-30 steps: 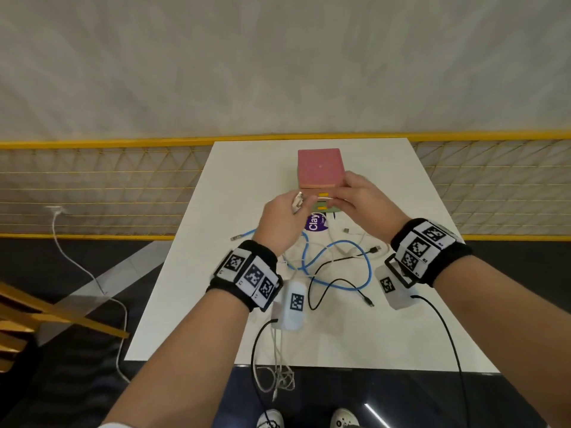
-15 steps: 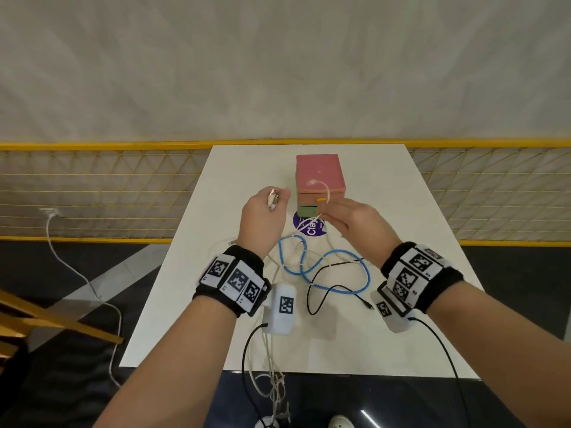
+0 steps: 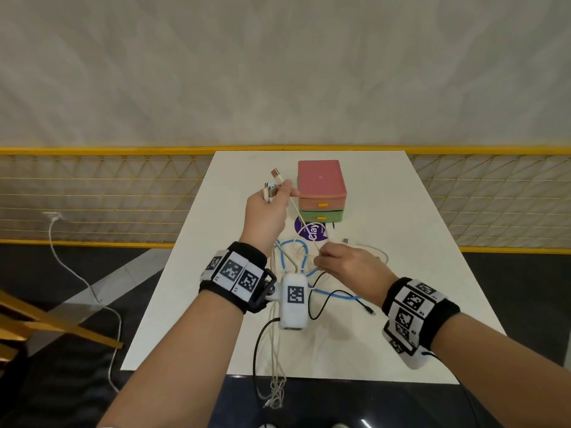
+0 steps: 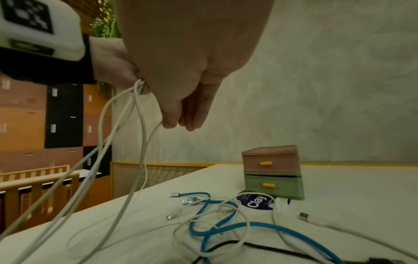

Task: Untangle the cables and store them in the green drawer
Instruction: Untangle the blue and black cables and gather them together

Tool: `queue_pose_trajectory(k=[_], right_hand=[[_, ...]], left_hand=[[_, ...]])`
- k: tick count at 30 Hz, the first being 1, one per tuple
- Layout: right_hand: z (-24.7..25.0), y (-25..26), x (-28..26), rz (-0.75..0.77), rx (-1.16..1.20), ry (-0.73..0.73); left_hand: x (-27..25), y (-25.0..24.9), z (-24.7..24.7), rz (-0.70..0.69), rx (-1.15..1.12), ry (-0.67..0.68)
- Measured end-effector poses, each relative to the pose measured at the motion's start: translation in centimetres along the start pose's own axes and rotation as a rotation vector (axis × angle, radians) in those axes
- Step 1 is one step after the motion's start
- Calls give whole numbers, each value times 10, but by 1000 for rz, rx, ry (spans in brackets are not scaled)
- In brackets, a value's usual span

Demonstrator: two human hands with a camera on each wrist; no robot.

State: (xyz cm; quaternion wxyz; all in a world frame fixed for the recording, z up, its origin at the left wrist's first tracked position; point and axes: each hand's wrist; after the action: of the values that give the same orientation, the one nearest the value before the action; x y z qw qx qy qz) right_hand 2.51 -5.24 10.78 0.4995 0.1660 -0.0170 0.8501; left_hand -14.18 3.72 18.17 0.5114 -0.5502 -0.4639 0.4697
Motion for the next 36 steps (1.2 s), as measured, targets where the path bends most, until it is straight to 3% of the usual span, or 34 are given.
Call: queue_pose_trajectory(k=[8, 12, 15, 17, 19, 23, 26, 28, 31, 34, 36], right_hand=[[-7, 1, -8, 13, 43, 8], [-8, 4, -14, -82, 184, -149], [-2, 5, -9, -276, 561, -336], [5, 3, -7, -403, 835, -375], [12, -5, -6, -442, 868, -361], [20, -30, -8, -443, 645, -186], [30, -39, -8, -480, 637, -160], [36, -41, -1, -483, 660, -180], [47, -28, 24, -339, 585, -212], [57, -17, 47, -361, 456, -177], [60, -16, 55, -358, 351, -166]], left_hand=[[-7, -7, -1, -30, -123, -89], [-5, -7, 6, -114, 43, -106], [-3, -9, 10, -89, 16, -158], [-2, -12, 15, -35, -64, -193], [-2, -13, 22, -11, -132, -218], [-5, -16, 35, 9, -328, -250], [-9, -20, 42, 0, -302, -131], [-15, -22, 35, -26, -82, -5], [-33, -21, 10, -14, 294, 250], [-44, -13, -9, 89, 462, 504], [-46, -12, -11, 106, 487, 549]])
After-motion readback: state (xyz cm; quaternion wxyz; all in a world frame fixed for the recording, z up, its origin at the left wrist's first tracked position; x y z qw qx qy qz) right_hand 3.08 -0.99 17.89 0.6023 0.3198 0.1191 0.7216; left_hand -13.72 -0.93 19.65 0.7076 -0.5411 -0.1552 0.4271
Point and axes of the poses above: each hand's wrist, its own x-axis towards the middle knuckle, its own z-axis out of the back of the hand, y = z × x, and after that the axes turned 1 degree about x, right-handed
